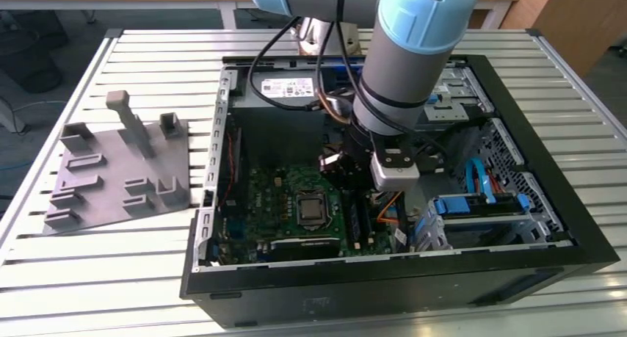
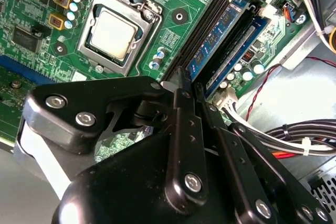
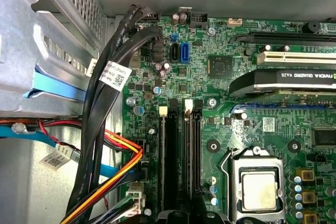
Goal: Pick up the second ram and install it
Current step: 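Insert the second ram into the second slot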
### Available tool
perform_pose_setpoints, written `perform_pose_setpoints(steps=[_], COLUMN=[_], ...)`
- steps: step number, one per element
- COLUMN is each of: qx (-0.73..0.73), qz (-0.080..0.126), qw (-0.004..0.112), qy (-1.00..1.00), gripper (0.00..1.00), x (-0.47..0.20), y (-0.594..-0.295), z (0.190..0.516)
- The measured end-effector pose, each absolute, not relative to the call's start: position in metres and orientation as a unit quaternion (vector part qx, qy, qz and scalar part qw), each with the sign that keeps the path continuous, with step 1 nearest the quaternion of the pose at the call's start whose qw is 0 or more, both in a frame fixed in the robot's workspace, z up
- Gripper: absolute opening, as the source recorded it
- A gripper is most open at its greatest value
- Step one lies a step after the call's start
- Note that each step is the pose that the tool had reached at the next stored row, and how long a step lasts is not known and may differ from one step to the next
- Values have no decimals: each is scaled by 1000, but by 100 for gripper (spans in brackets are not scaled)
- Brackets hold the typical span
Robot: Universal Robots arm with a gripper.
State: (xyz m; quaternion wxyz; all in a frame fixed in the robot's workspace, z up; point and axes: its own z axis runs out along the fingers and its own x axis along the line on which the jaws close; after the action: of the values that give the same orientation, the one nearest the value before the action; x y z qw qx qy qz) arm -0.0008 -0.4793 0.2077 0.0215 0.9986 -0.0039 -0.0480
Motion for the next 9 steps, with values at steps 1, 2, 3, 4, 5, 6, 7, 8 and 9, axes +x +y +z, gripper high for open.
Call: perform_pose_setpoints(steps=[1, 2, 3, 4, 5, 6, 7, 8, 9], qx=[999, 999, 999, 999, 999, 999, 999, 999, 999], qz=[-48, -48, -48, -48, -48, -48, -48, -48, -48], qw=[22, 22, 22, 22, 22, 22, 22, 22, 22], qy=[-4, -4, -4, -4, -4, -4, -4, -4, -4], gripper=[14, 14, 14, 14, 14, 14, 14, 14, 15], x=[-1, -1, -1, -1, -1, -1, -1, -1, -1], y=[-479, -479, -479, -479, -479, -479, -479, -479, -479], z=[207, 206, 206, 206, 206, 206, 206, 206, 206])
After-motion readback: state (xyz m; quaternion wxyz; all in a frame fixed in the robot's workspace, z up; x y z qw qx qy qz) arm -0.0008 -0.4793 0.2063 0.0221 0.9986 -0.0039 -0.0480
